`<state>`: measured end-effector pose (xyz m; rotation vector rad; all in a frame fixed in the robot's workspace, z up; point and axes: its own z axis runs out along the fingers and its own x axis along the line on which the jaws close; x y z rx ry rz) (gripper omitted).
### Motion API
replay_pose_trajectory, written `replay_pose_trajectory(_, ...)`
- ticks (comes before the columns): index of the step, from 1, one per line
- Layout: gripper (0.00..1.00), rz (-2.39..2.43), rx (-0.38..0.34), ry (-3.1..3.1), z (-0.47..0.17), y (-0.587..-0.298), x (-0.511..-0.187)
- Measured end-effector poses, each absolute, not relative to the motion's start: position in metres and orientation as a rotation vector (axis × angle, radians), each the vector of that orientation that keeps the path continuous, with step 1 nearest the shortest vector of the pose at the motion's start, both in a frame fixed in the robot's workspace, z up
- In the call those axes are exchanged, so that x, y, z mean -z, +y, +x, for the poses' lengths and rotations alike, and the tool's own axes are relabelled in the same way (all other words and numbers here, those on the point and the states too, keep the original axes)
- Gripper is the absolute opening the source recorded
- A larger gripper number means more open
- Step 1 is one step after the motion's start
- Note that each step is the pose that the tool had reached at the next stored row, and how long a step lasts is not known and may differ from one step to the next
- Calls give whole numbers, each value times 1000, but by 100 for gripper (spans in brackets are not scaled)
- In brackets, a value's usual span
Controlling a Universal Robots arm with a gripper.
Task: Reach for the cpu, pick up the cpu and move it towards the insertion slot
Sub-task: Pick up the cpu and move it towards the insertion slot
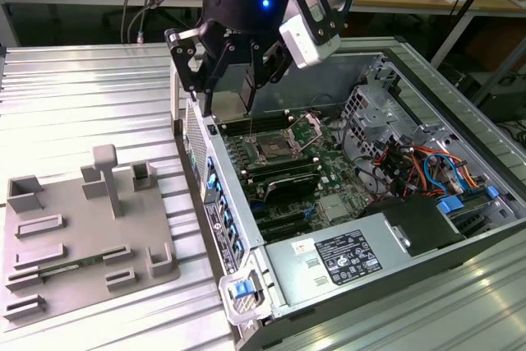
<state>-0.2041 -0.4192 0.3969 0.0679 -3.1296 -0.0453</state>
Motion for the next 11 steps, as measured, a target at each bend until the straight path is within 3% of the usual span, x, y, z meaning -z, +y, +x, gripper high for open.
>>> replay_pose_trajectory(11,55,67,45,-3130,-192,-415,-397)
